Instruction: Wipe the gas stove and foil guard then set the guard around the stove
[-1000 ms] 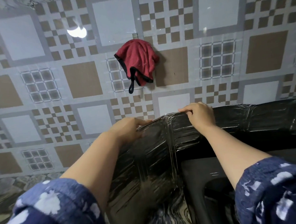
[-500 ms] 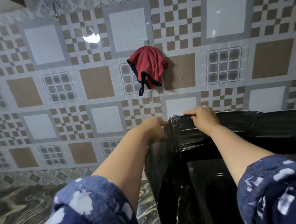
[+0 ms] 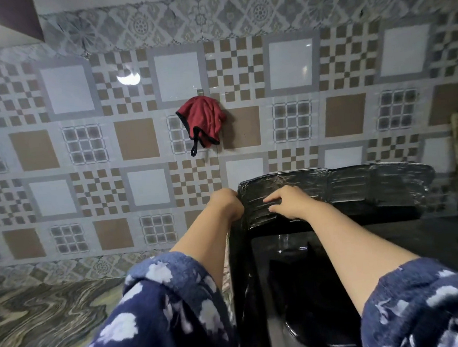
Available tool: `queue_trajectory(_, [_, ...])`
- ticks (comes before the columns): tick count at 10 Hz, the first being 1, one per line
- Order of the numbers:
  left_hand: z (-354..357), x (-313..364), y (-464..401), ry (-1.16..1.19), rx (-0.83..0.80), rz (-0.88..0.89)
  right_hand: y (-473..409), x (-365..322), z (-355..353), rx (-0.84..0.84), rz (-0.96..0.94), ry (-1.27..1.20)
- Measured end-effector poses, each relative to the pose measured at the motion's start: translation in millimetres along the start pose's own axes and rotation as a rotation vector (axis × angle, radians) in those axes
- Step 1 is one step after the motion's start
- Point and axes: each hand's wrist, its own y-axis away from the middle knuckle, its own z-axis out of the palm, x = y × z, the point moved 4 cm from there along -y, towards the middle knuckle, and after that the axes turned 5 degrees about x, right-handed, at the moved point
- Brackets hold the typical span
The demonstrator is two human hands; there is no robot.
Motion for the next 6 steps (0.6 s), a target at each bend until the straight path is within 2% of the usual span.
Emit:
queue_trajectory(3, [10.7, 7.7, 37.4, 0.248, 0.085, -0.095, 61.2, 3.8, 14.4, -0.081, -0.009, -0.043])
queue_trajectory(5, [0.7, -5.3, 67.8, 0.273, 0.193, -0.079, 91.3, 1.9, 5.7, -0.123, -0.033, -0.011])
queue_trajectory(6, [-5.2, -14.4, 112.5, 0.251, 0.317, 0.005, 133.2, 2.5, -7.7, -0.138, -0.06, -0.015])
